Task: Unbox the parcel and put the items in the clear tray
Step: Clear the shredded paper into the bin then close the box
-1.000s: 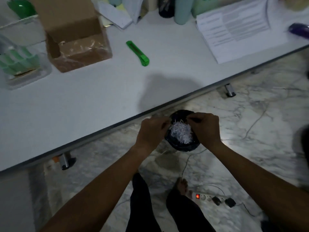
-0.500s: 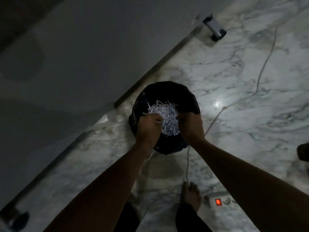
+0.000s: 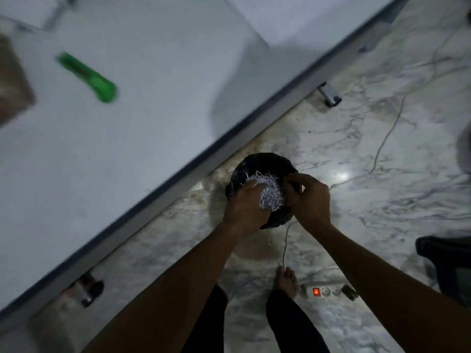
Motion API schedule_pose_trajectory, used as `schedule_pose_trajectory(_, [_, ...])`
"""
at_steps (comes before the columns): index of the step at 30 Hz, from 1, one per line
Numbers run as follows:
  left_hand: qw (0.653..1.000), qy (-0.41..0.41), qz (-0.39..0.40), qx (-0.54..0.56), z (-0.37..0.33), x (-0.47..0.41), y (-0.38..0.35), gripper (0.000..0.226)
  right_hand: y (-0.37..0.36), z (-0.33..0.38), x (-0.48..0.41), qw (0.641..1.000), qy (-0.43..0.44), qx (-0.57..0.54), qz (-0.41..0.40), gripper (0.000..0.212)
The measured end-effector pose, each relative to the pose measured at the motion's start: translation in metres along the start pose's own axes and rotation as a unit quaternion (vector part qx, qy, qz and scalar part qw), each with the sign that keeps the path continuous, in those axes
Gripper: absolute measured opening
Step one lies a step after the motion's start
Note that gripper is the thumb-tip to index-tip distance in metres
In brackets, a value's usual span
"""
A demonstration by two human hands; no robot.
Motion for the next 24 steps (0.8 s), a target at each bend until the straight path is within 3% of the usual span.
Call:
schedule_pose_trajectory(4, [0.995,-0.024,-0.081,0.058,-0.043,0.09,0.121,0.013,0.042,0.134,0.011,0.996,0.084,-0.024,-0.009,0.012])
schedule_pose_trajectory(8, [0.977,-0.044,-0.211,-0.003,-0.022,0.156,0.23,0.022,0.021,0.251,0.003,0.988,0.125,-0.059,0.068,0.012])
schedule_pose_trajectory(14, [0.928,0.1,-0.357,-0.021,0.114,0.207,0.349,0.029,-0.098,0.403,0.005,0.953,0.241,-0.055,0.174,0.01])
schedule_pose_trajectory(20, [0.886,0.178,-0.426,-0.033,0.272,0.195,0.424,0.032,-0.248,0.483,-0.024,0.949,0.208,-0.068,0.229,0.016])
schedule_pose_trajectory(24, [0.859,0.233,-0.456,-0.015,0.362,0.17,0.456,0.045,-0.331,0.508,-0.063,0.954,0.184,-0.043,0.231,0.036])
Point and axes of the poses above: each hand's wrist, its own x-axis away from the middle knuckle, its own y-axis out of the back of the hand, z = x × y, the point moved 3 cm from there along -x, towards the middle knuckle, and after that the axes turned 13 degrees about -x, right-handed, at the moved point
